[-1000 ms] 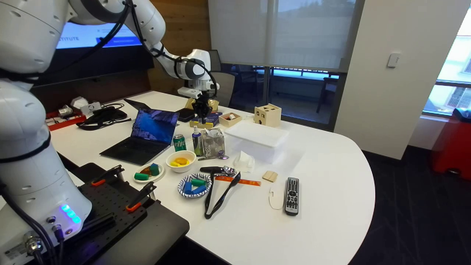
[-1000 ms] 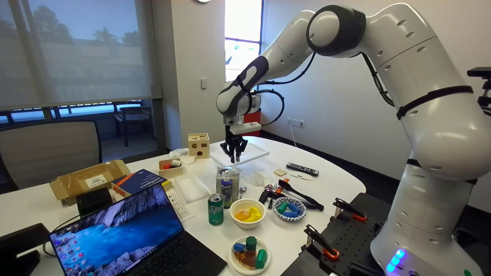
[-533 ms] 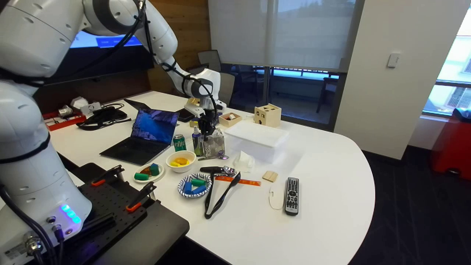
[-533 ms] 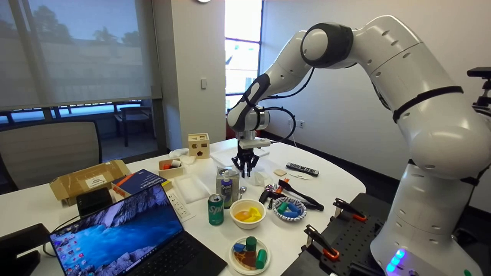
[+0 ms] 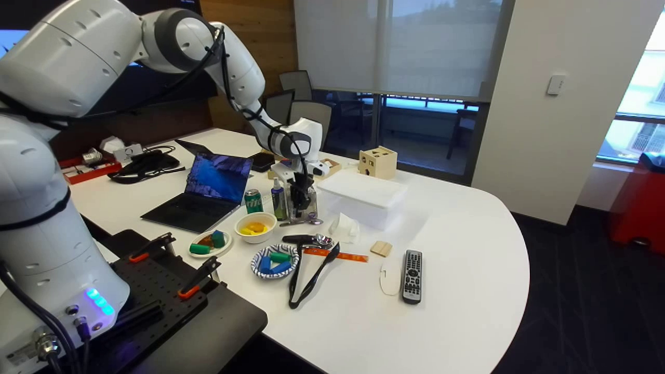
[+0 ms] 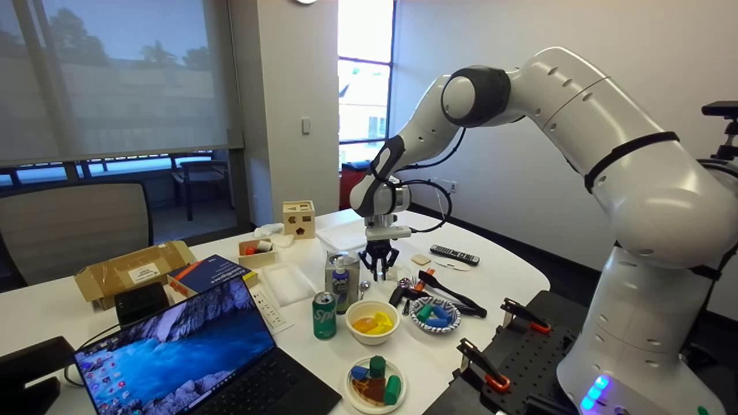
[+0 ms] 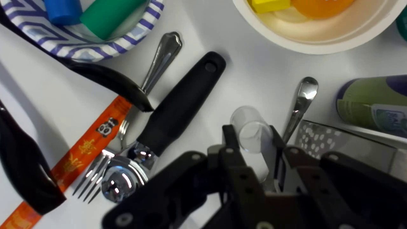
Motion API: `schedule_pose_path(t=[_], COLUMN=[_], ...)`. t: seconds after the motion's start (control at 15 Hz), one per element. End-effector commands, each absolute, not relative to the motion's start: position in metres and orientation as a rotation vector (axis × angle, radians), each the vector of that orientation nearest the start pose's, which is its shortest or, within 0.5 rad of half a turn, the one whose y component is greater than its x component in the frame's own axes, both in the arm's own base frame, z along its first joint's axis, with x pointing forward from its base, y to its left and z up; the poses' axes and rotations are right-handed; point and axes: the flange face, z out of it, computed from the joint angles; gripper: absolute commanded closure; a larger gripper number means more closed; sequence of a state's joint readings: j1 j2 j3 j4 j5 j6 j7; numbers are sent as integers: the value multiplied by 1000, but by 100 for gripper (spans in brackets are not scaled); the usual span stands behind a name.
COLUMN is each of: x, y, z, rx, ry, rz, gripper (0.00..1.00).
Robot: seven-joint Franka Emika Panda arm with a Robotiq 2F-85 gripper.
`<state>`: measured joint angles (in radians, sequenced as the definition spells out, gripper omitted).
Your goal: Remove lid from the bottle and put it on the table
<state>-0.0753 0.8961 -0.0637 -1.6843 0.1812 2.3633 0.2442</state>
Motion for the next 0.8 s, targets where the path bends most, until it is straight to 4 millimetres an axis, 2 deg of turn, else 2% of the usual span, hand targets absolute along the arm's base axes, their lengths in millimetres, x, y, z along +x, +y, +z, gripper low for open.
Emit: schedule_pose_path(t=[0.0,0.47,0.53,0.6,0.73], x=[640,640,640,640,642], y=[-85,-87,-87,-86,-82], z=[40,2,2,3,17], rx=[-2934,-2884,-2879,-2877,-2869], ry=[862,936,940,939,916], rz=[347,366,359,352,312], gripper=[94,94,49,48,35])
